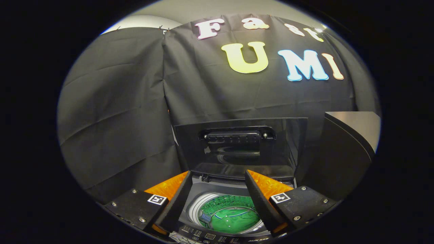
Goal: Put the clothes into the washing machine and then close the washing machine lid.
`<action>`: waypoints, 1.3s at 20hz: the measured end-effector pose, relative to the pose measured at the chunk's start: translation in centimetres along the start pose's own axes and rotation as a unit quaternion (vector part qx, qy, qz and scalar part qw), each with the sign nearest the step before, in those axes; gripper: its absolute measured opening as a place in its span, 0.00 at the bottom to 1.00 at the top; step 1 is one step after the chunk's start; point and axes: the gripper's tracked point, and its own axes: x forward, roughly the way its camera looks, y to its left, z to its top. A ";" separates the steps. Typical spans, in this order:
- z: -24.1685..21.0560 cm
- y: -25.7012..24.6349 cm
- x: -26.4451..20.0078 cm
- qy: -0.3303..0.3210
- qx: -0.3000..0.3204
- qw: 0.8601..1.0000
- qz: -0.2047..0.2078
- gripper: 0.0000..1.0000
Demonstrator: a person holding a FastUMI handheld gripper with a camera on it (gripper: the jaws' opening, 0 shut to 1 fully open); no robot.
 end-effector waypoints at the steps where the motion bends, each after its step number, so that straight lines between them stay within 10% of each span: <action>1: 0.1 0.1 -0.2 -0.001 -0.001 1.000 0.001 0.96; 26: 12.0 -0.4 8.0 -0.115 -0.006 0.992 -0.057 0.95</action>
